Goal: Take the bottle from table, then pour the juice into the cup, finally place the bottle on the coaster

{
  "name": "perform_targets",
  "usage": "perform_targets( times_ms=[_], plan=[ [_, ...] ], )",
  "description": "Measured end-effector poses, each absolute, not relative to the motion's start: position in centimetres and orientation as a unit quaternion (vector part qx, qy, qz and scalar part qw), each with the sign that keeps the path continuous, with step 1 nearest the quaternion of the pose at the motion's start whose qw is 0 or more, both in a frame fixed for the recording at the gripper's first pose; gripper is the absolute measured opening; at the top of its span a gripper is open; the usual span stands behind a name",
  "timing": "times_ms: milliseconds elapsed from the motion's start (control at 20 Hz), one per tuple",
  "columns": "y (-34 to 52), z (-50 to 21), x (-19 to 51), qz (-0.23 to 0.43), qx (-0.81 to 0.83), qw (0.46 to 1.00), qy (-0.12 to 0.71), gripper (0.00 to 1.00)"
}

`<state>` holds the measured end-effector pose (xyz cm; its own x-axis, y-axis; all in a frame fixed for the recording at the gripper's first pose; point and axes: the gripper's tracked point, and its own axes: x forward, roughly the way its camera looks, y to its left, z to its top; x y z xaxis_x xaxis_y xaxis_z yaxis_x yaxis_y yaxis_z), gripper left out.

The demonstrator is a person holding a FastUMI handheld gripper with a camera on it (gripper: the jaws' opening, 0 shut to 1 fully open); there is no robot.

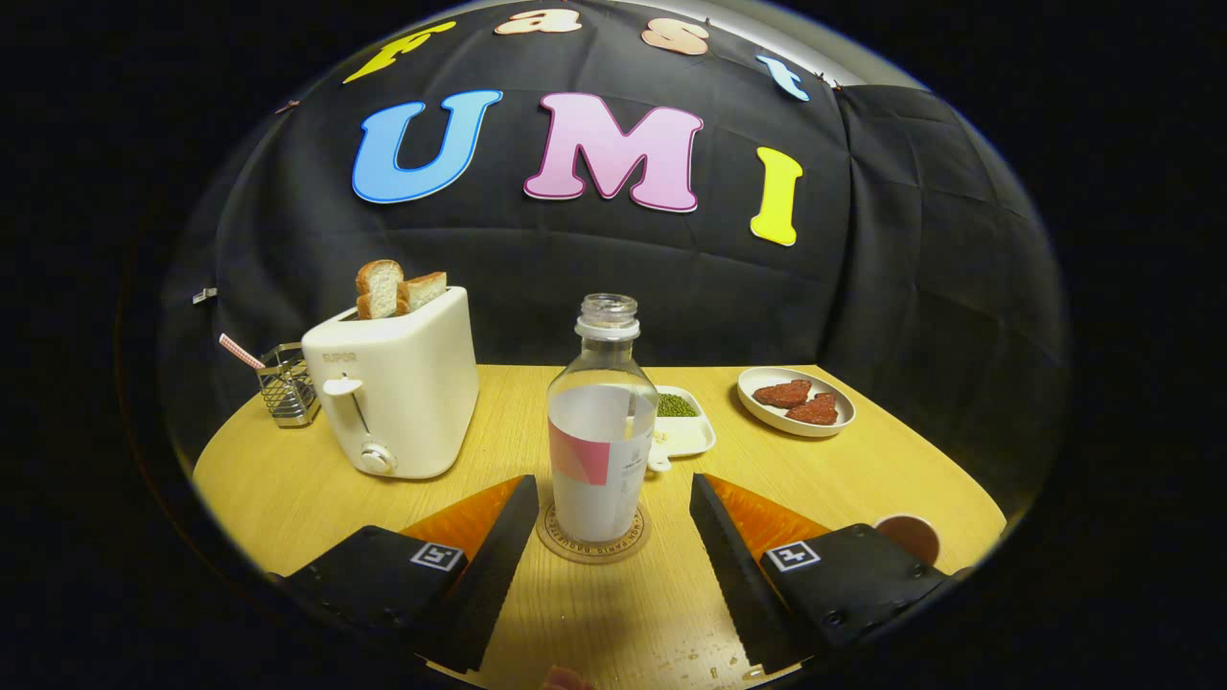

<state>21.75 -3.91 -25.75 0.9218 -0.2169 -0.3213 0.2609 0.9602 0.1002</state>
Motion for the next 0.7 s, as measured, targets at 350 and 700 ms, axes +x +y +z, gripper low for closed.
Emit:
perform_targets(
  times_ms=[350,700],
  plan=[
    [-2.6,-17.0,13.2,-0.089,0.096,0.987,0.097,0.98],
    [-3.2,-8.8,3.3,-0.055,0.063,0.995,0.059,0.97]
  ],
)
